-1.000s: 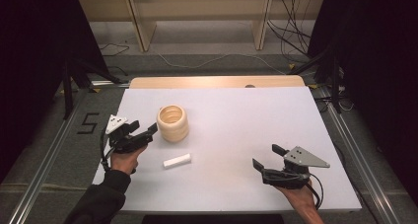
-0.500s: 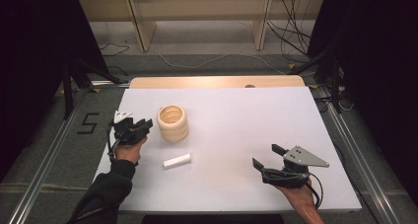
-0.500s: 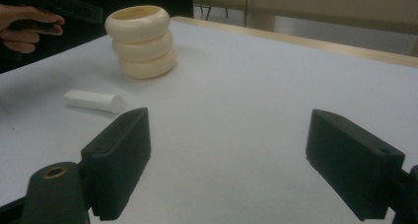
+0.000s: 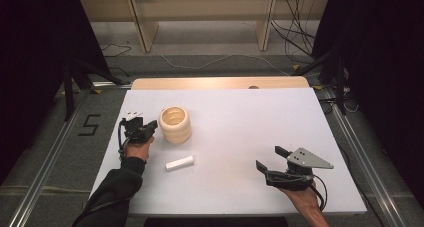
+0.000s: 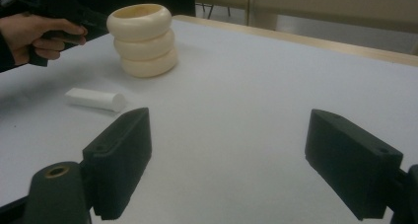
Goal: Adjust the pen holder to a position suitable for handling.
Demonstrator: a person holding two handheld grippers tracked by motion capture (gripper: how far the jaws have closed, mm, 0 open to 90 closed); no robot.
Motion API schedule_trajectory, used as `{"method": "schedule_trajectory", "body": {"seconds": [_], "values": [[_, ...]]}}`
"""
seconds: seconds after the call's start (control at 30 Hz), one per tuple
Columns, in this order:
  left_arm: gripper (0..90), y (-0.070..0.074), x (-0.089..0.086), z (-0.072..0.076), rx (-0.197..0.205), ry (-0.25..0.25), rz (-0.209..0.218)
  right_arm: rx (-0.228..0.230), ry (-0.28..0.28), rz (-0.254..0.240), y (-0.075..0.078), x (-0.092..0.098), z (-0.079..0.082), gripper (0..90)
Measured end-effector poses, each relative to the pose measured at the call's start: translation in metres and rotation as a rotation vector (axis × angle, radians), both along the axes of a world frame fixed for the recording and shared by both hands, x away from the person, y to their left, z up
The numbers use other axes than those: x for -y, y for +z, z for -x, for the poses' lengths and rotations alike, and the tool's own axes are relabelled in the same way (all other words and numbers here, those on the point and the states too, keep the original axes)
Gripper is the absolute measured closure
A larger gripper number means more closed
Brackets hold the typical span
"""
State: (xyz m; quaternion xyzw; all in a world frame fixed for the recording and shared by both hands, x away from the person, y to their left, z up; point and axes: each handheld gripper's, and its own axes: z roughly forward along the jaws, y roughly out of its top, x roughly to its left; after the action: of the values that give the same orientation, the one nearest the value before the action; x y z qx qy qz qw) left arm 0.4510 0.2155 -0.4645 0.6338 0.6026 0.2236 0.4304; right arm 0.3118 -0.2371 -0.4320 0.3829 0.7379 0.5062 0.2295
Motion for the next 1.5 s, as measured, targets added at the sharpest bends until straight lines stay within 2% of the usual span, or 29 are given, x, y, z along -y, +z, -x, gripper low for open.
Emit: {"method": "schedule_trajectory", "body": {"seconds": [0.5,0.8,0.97,1.5], "values": [[89.3,-0.006,0.008,-0.008,-0.005,-0.041,-0.023,-0.006,0.012,0.008,-0.002,-0.003,-0.001,18.9],[89.3,-0.008,0.024,-0.016,0.017,-0.101,-0.043,-0.009,0.017,0.010,-0.002,-0.002,-0.001,19.1],[89.3,-0.010,0.031,-0.020,0.019,-0.111,-0.045,-0.009,0.019,0.012,-0.002,-0.002,-0.001,19.2],[89.4,-0.009,0.062,-0.023,0.032,-0.191,-0.063,-0.013,0.024,0.012,-0.002,-0.002,-0.001,19.2]]}}
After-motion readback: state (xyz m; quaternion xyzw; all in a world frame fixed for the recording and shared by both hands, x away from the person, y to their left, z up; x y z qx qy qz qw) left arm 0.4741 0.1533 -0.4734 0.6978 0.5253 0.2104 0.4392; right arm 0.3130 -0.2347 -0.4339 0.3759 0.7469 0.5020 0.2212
